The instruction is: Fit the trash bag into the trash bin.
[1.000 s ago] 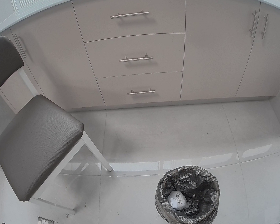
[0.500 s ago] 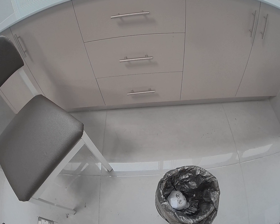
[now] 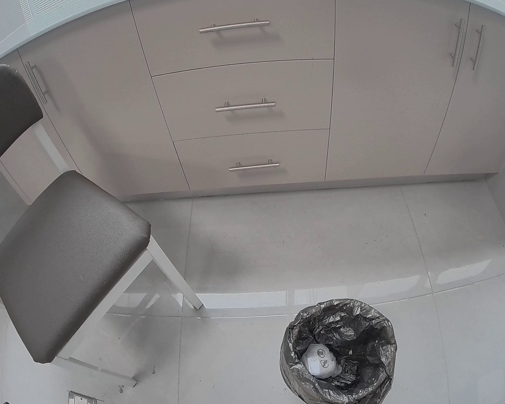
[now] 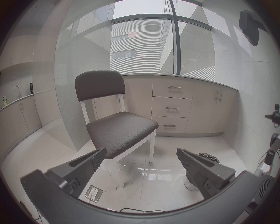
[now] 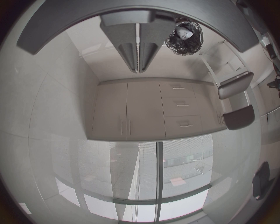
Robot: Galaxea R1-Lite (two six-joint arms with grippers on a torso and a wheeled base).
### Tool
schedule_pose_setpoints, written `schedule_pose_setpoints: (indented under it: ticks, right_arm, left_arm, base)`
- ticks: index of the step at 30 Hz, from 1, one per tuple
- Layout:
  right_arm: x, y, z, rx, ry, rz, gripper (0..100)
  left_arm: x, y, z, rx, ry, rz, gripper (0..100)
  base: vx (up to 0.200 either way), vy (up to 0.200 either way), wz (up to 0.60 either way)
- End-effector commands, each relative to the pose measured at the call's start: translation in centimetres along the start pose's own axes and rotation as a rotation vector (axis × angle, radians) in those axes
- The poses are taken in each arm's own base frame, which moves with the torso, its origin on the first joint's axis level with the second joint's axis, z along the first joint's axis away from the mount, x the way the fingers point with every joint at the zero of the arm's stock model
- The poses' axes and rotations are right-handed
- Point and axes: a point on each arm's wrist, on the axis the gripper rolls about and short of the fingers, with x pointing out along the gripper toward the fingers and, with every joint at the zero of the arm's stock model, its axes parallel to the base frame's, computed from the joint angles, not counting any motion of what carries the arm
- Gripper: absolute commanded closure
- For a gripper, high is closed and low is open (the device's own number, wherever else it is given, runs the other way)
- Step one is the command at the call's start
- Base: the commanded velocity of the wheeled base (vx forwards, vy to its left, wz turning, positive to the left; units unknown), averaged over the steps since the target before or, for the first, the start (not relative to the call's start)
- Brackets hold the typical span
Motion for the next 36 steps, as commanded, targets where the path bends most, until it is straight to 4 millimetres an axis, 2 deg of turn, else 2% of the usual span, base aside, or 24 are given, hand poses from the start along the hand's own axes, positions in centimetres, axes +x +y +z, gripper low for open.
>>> schedule_pose_setpoints:
  ticks: [1, 5, 10, 36]
  right_arm:
    - [0.88, -0.05, -3.16, 0.018, 0.043, -0.020, 100]
    - [0.89, -0.01, -3.19, 0.007, 0.044, -0.005, 100]
    - [0.84, 0.39, -3.60, -0.103, 0.080, 0.191, 100]
    - [0.83, 0.34, -3.75, -0.061, 0.099, 0.175, 100]
  left_arm:
    - [-0.01, 0.01, -0.44, 0.000, -0.002, 0.000, 0]
    - [-0.01, 0.01, -0.44, 0.000, -0.002, 0.000, 0]
    - [-0.01, 0.01, -0.44, 0.000, -0.002, 0.000, 0]
    - [-0.01, 0.01, -0.44, 0.000, -0.002, 0.000, 0]
  base:
    - [0.000, 0.000, 0.00]
    - [0.000, 0.000, 0.00]
    - [0.000, 0.000, 0.00]
    - [0.000, 0.000, 0.00]
